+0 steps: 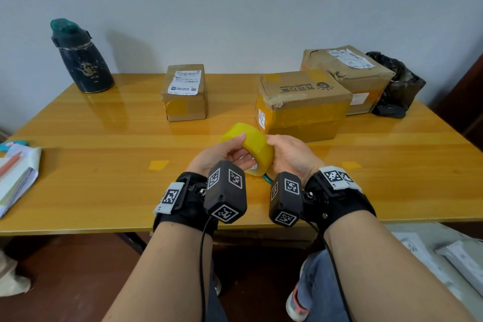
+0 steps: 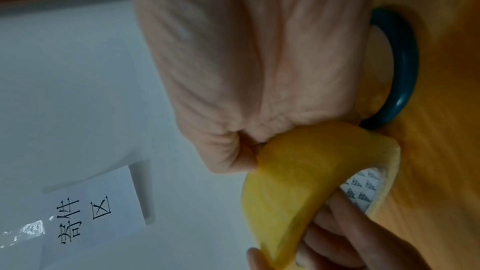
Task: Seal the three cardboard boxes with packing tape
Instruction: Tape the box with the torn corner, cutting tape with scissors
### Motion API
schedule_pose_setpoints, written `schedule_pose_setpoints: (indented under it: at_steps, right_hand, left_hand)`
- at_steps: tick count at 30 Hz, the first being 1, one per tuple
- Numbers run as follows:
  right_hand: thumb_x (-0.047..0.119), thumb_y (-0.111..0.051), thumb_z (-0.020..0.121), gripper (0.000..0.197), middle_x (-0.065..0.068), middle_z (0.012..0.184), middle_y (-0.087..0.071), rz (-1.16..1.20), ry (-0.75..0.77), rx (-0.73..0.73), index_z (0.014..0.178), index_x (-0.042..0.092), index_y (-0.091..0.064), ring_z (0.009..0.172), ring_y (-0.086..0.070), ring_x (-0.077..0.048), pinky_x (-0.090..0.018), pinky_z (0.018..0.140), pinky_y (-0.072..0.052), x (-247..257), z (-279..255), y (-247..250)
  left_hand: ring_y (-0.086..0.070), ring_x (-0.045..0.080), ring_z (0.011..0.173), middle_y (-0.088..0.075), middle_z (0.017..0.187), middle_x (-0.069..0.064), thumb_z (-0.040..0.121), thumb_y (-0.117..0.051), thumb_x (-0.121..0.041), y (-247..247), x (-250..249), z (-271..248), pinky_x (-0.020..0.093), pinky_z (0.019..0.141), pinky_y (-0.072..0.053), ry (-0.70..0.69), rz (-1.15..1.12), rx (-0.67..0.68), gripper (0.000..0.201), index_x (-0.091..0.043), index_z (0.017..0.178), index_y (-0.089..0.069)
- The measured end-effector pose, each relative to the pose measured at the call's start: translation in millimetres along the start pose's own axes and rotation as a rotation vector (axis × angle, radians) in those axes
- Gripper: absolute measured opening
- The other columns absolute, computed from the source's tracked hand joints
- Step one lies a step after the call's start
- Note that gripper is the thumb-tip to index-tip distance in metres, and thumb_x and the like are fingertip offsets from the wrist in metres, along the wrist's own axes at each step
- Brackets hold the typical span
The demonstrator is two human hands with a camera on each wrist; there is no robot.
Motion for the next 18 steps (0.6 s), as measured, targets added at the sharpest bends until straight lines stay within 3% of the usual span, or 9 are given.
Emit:
schedule_pose_setpoints:
  at_steps: [5,12,16,18]
  right_hand:
    - [0.008,-0.033,0.097,0.043,-0.035,0.128,-0.049,0.013,-0.002,-0.008,0.133,-0.012,-0.043,0.110,-0.053,-0.038,-0.056,0.104,-0.036,-1.3,0.2,0.6]
    - [0.004,-0.028,0.099,0.040,-0.032,0.121,-0.053,-0.001,0.006,0.013,0.132,-0.013,-0.043,0.106,-0.055,-0.036,-0.054,0.097,-0.043,1.0,-0.2,-2.0]
    - [0.007,-0.048,0.088,0.047,-0.033,0.119,-0.052,-0.011,0.018,0.037,0.129,-0.016,-0.045,0.104,-0.055,-0.038,-0.057,0.100,-0.040,3.1,-2.1,-5.4]
    - [0.007,-0.047,0.089,0.045,-0.033,0.118,-0.053,-0.001,0.019,0.033,0.127,-0.016,-0.046,0.106,-0.054,-0.038,-0.057,0.103,-0.036,2.2,-1.8,-4.2]
  left_hand:
    - [-0.063,0.030,0.091,-0.062,0.086,0.018,0.089,-0.065,-0.011,-1.6,-0.7,-3.0,0.046,0.087,-0.049,-0.008,-0.002,0.001,0.015,-0.001,0.083,-0.055]
    - [-0.061,0.030,0.097,-0.063,0.085,0.018,0.090,-0.064,-0.011,-2.5,-0.6,-4.6,0.046,0.089,-0.049,-0.004,0.000,-0.007,0.015,0.000,0.083,-0.056]
    - [-0.063,0.030,0.091,-0.063,0.085,0.019,0.090,-0.063,-0.010,-2.7,-0.5,-5.2,0.047,0.095,-0.048,-0.006,-0.023,-0.003,0.014,0.001,0.084,-0.057]
    - [-0.062,0.030,0.091,-0.063,0.085,0.018,0.090,-0.063,-0.011,-3.4,0.2,-4.6,0.047,0.096,-0.047,-0.002,-0.019,-0.006,0.014,0.000,0.084,-0.057]
Point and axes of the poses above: each hand's wrist, its own z-axis towards the middle knuckle, its own y-axis out of the back of the hand, x = y × z, the point moved 9 cm from there along z, towards the middle knuckle
